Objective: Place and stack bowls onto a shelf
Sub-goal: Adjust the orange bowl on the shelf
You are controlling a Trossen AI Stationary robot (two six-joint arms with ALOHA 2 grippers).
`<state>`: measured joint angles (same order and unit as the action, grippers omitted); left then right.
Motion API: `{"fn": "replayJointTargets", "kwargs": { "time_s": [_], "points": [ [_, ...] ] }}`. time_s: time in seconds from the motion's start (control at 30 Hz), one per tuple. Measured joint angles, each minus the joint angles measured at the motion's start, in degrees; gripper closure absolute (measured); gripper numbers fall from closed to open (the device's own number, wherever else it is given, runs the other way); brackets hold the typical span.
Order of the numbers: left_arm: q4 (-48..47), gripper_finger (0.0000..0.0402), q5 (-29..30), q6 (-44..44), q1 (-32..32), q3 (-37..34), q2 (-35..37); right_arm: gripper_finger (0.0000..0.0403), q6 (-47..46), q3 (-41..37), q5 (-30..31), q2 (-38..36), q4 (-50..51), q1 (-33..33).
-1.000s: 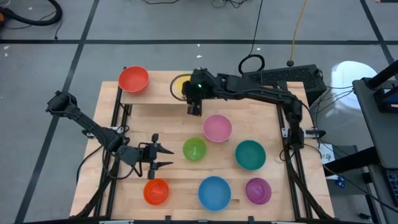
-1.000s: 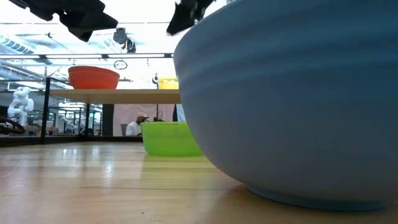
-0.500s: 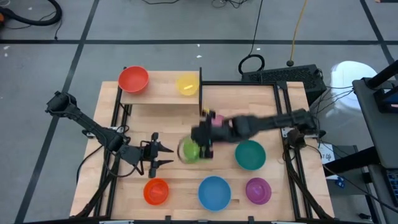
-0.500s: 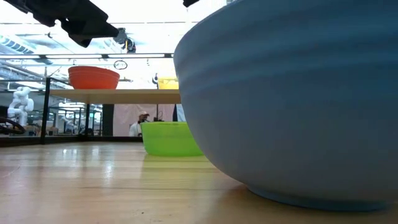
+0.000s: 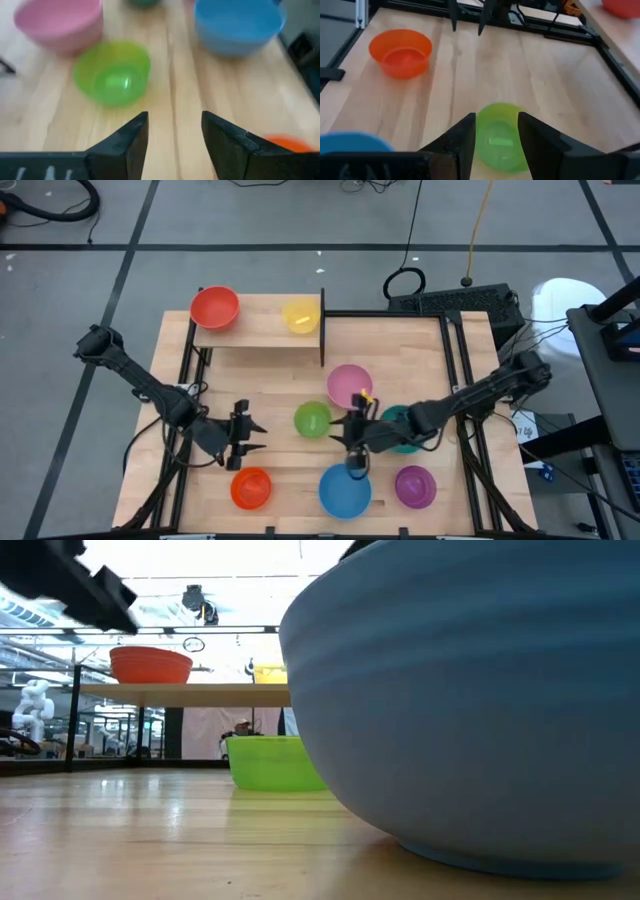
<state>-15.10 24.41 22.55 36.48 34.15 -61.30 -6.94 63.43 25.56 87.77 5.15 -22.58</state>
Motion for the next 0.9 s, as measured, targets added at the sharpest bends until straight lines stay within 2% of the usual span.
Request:
{"fn": "replayJointTargets", "kwargs": {
  "time_s": [0.1, 0.23, 0.3, 0.6, 0.9],
  "points": [
    [-6.03, 0.0213, 0.79, 2.51, 0.99, 1.77, -0.08, 0.0264, -0.33, -7.46, 0.00, -2.89, -8.63, -1.02],
    [-12.98, 0.0213, 9.40, 5.90, -0.98, 5.73, -0.06, 0.0264, 0.02, -15.05, 0.24, -5.02, -20.73, -1.59],
    [-16.46, 0.0213, 11.62, 8.22, -4.00, 8.77, -0.06, 0.0264, 0.57, -17.51, 0.25, -5.20, -25.70, -1.54],
    [-33.97, 0.0213, 12.21, 6.28, -25.33, 23.45, -0.15, 0.0264, 0.77, -18.83, 0.05, -5.34, -27.07, -1.68],
    [-45.54, 0.0213, 11.97, 2.89, -49.71, 31.30, -0.19, 0.0264, 2.08, -18.83, 0.09, -5.34, -27.02, -1.92]
  ]
}}
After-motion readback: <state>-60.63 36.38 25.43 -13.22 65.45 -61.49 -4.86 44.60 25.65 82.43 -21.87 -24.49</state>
